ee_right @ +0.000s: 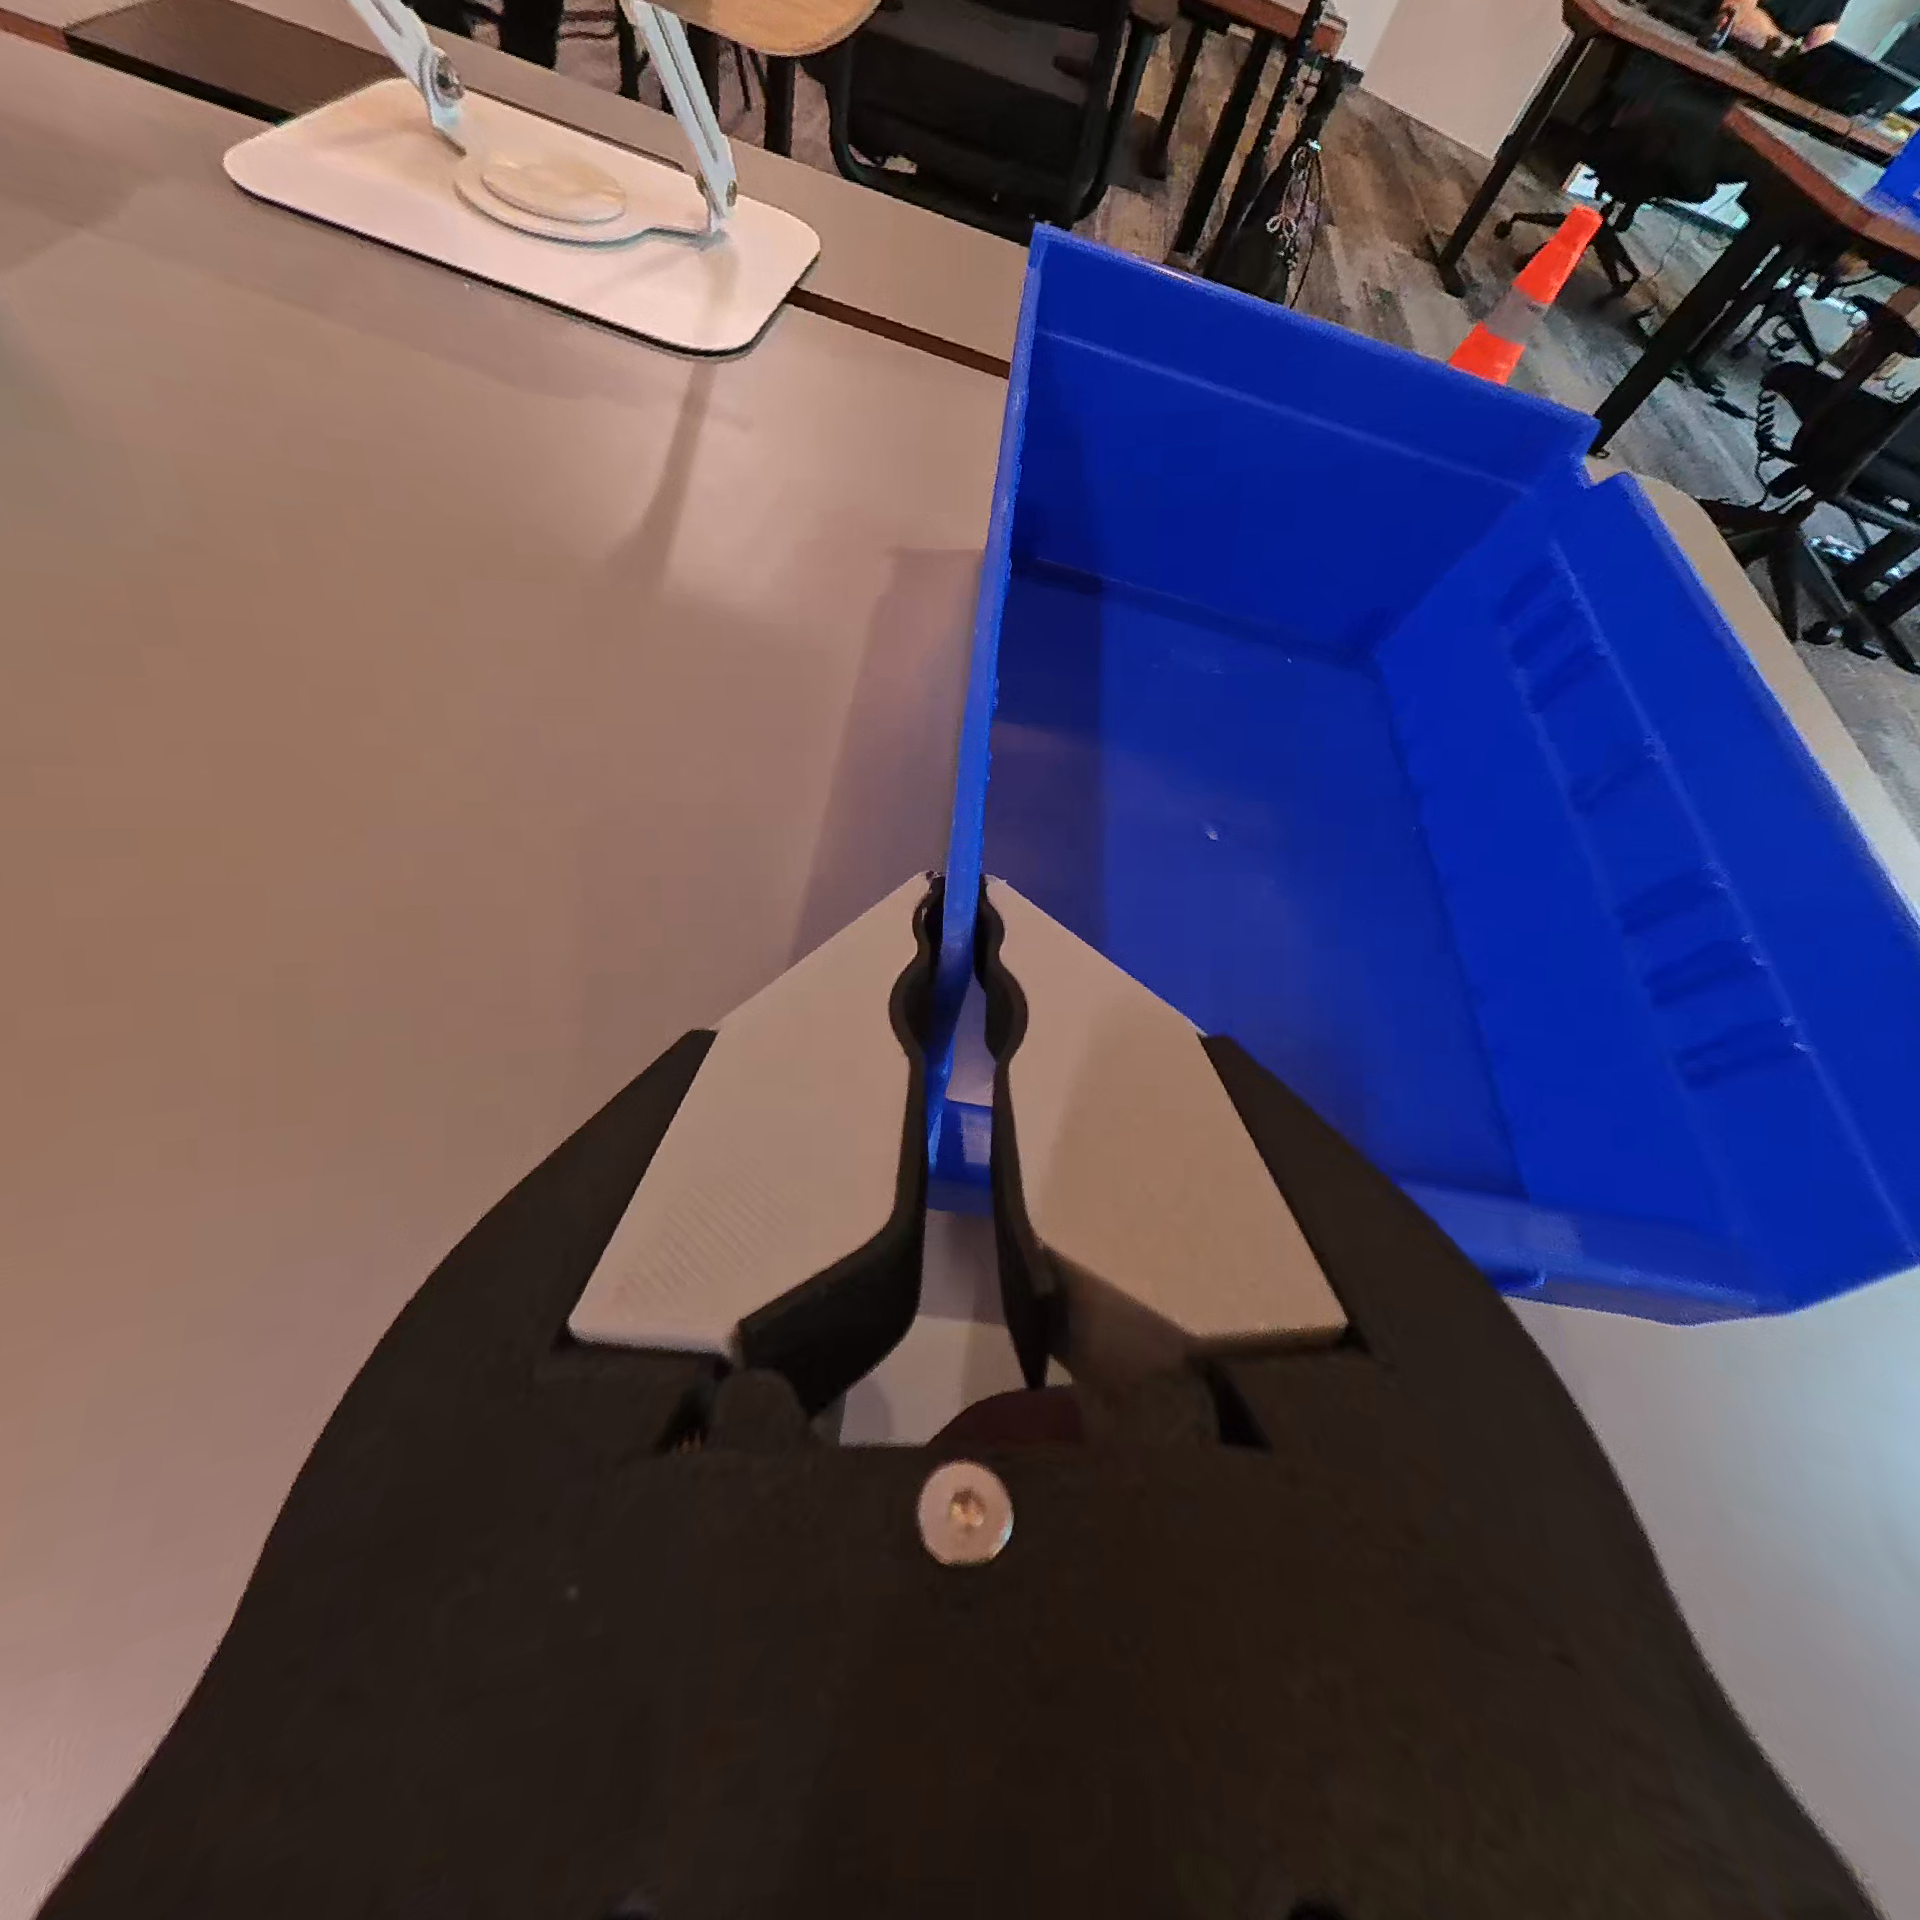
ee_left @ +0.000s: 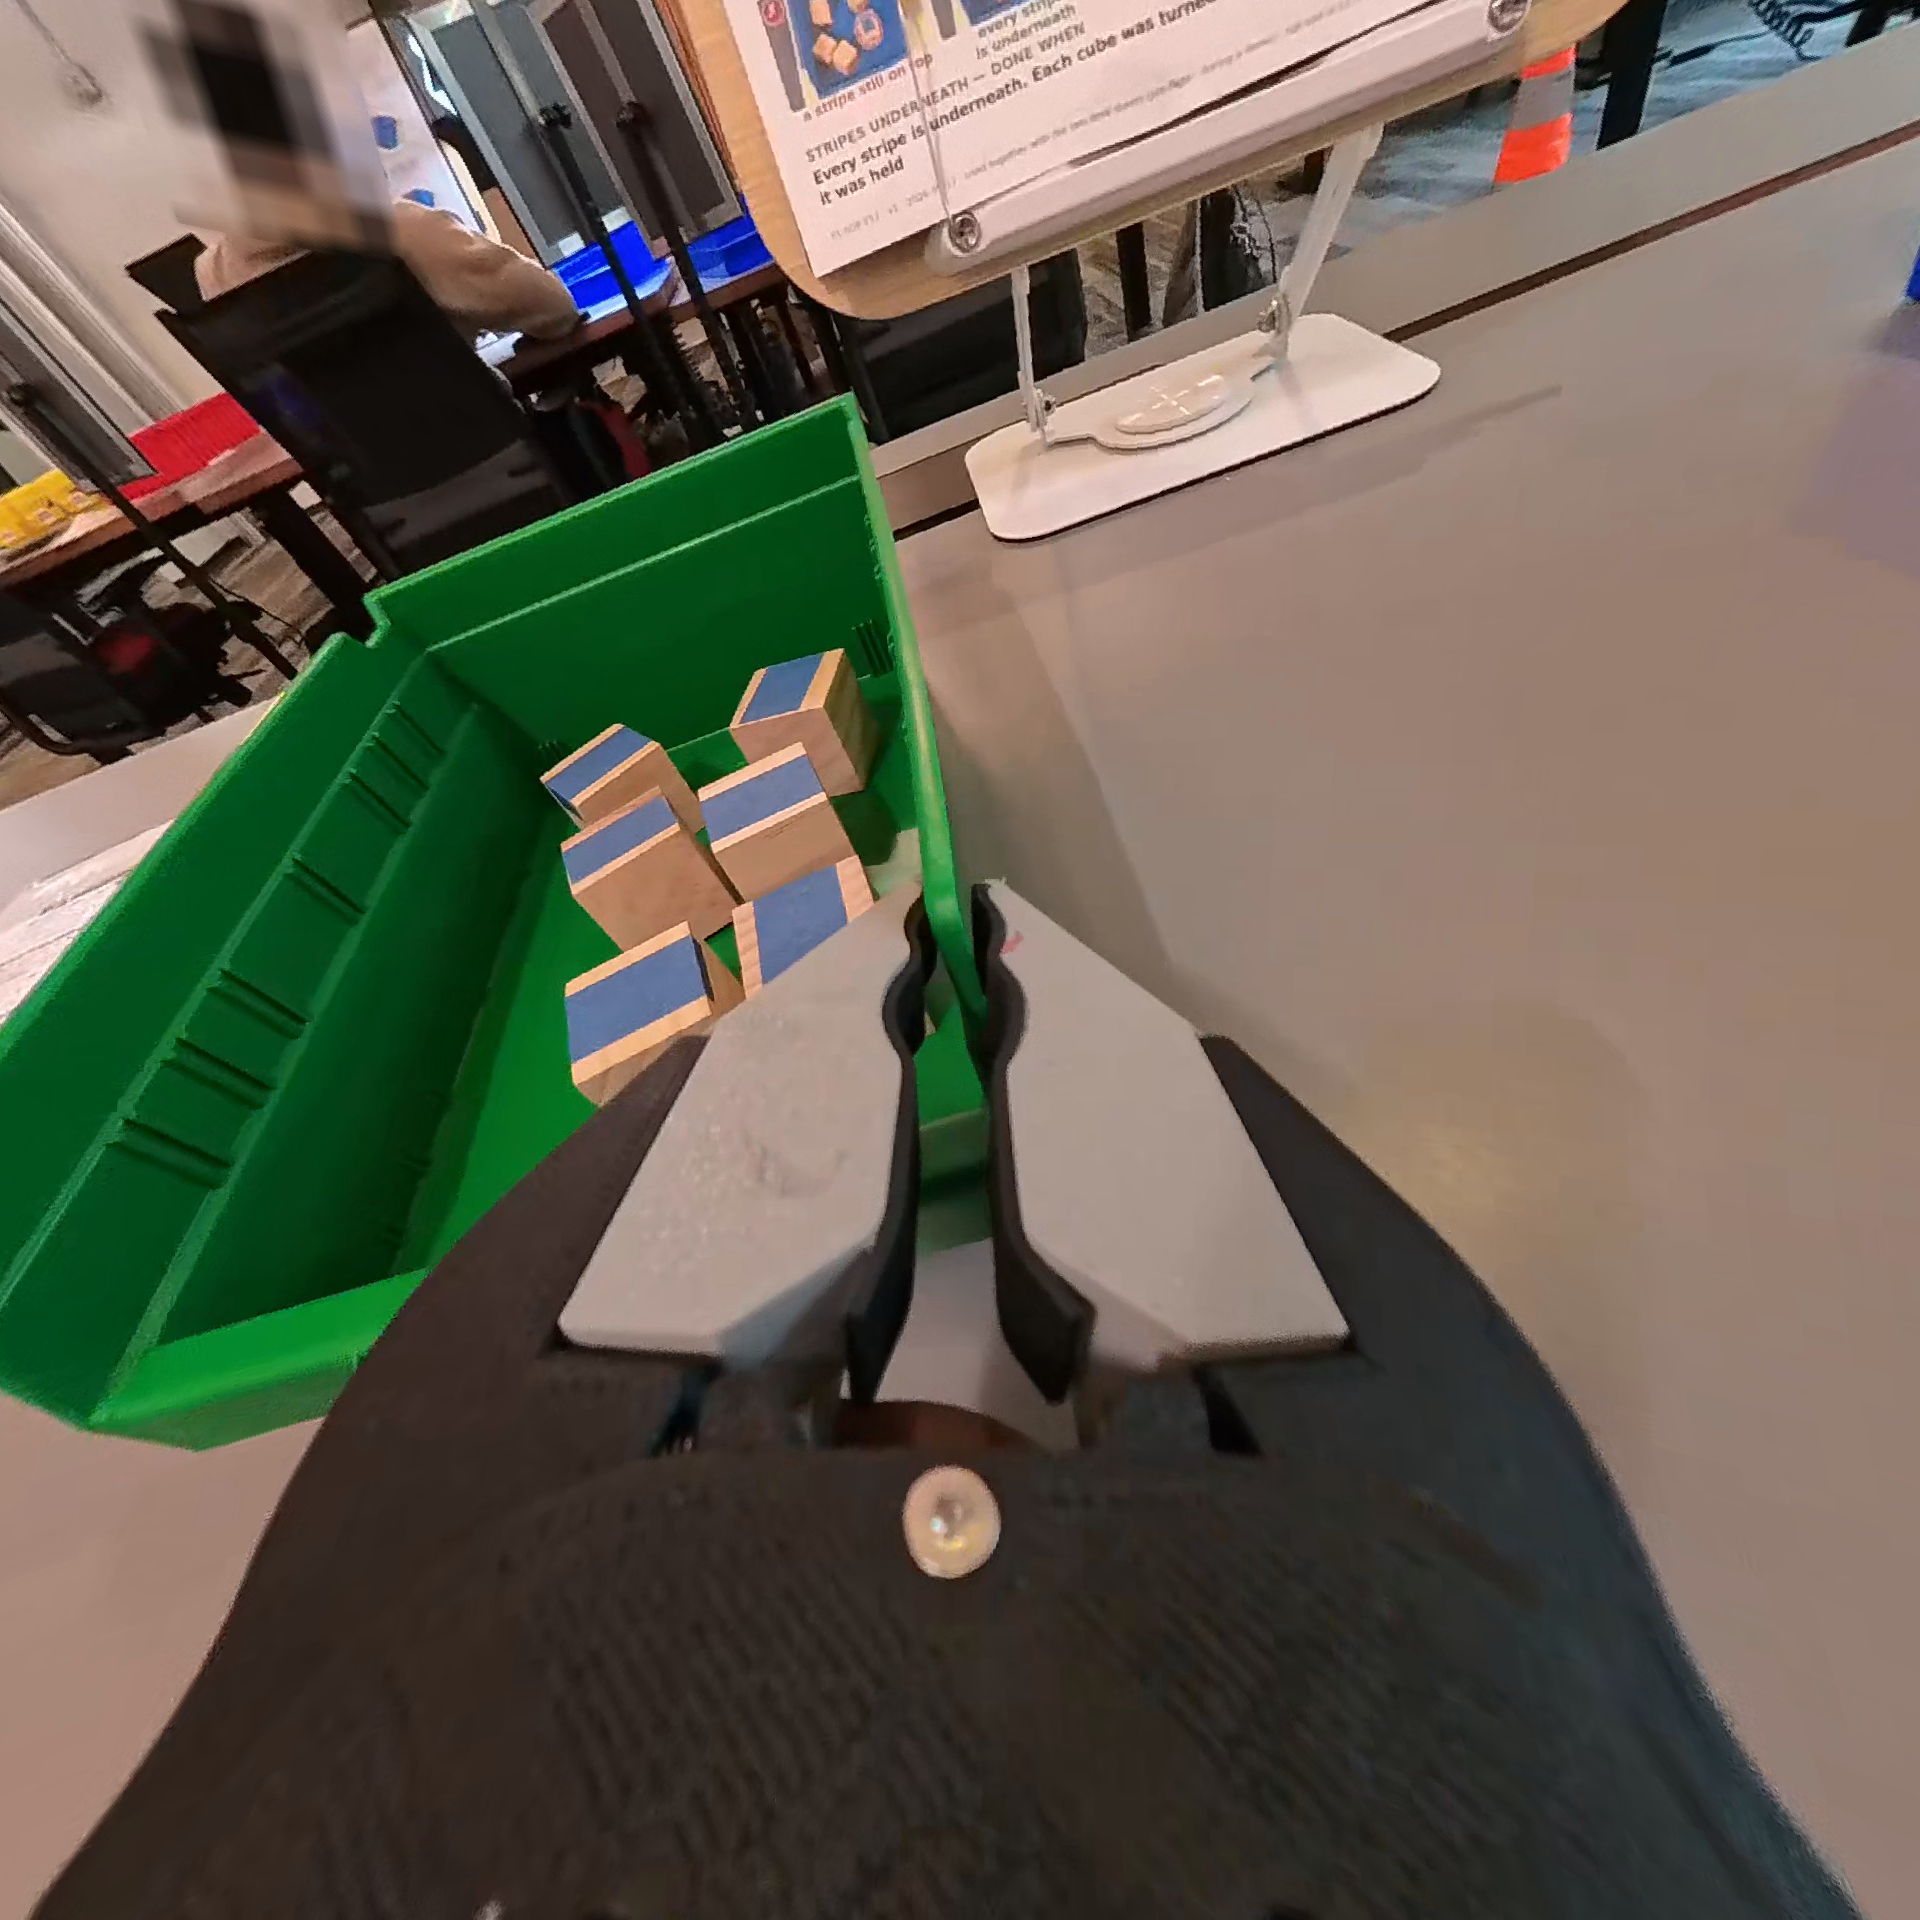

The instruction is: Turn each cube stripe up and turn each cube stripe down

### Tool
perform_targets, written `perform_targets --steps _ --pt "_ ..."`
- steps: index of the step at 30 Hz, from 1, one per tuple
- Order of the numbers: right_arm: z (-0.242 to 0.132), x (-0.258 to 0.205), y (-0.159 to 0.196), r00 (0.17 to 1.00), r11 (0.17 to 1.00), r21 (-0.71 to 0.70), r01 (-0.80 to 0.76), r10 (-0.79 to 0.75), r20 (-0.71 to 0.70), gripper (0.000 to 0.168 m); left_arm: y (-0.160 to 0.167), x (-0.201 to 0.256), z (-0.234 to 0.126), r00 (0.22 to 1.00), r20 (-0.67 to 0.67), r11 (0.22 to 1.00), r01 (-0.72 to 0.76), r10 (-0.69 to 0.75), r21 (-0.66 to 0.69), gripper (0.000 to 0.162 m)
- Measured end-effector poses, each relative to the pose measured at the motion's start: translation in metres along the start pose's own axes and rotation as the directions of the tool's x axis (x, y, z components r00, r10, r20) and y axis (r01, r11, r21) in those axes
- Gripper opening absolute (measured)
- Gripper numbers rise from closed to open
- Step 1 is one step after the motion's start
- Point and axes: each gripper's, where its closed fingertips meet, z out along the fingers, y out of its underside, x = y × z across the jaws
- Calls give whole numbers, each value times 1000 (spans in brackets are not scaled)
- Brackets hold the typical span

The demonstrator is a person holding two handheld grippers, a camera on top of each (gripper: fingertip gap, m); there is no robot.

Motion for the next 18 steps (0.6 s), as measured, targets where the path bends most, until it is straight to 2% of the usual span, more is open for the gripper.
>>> perform_targets --steps 5,7,10,12,14,16,18 --pt "6 0 -3 999 1000 -17 -1 1 -37 1 -1 -1 -9 999 -27 999 -22 22 26 6" --pt "1 -1 -4 999 1000 -6 -27 27 -23 2 -12 0 -23 997 -58 996 -40 45 82 17" --pt "-29 -11 -36 999 989 146 -32 26 47 25 -16 2 -51 979 -185 994 -80 92 70 41" --pt "-51 -27 -63 992 967 252 -24 -7 125 26 -16 -17 -65 973 -212 996 -90 93 23 53" --pt "-66 -54 -85 972 947 319 -27 -50 231 30 -26 -48 -73 982 -182 998 -56 60 24 54" --pt "-68 -90 -99 928 939 342 -26 -105 358 32 -37 -77 -72 988 -154 1000 3 1 30 52" --pt "-53 -121 -103 892 947 320 -10 -137 432 34 -42 -93 -61 986 -161 999 51 -49 5 54"
